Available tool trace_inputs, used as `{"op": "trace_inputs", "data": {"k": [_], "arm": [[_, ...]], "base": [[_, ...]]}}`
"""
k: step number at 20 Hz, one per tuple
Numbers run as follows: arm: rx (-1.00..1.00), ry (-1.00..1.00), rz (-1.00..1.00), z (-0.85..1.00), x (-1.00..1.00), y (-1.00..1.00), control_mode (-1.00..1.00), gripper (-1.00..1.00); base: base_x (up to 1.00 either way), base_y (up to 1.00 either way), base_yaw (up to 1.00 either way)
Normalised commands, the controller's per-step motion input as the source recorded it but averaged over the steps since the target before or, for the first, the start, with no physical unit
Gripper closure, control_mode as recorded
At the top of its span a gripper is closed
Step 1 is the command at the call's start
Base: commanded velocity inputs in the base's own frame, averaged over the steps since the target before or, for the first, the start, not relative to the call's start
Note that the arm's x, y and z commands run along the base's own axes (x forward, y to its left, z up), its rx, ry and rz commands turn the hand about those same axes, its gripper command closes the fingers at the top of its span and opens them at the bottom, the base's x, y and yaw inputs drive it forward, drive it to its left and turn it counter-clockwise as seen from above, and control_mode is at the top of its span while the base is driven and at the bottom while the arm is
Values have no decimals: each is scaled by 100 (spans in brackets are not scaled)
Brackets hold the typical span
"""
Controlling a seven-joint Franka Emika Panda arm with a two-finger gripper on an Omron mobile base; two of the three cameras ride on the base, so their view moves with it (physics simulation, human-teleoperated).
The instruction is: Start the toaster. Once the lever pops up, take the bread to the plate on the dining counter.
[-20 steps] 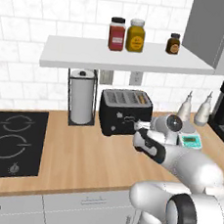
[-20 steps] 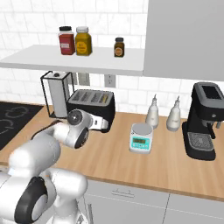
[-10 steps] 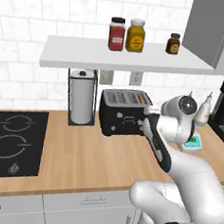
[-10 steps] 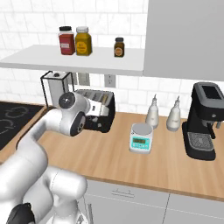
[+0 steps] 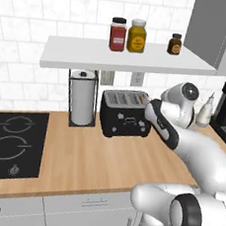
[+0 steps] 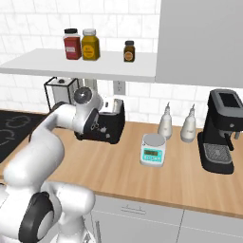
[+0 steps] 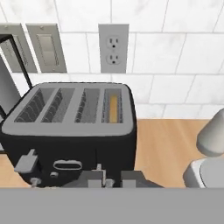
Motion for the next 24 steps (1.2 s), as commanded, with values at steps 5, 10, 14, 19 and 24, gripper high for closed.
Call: {"op": "trace_inputs", "data": {"k": [5, 10, 14, 19, 24], "arm": [[-1, 0, 9, 0, 49, 4, -100, -100], [-1, 1, 0, -15, 31, 15, -100, -100], [0, 0, -1, -24, 32, 2, -100, -100], [0, 0, -1, -19, 33, 0, -100, -100], [0, 0, -1, -5, 31, -7, -100, -100]], "base": [[0, 0, 0], [0, 0, 0], [0, 0, 0], [0, 0, 0], [0, 0, 0]]}}
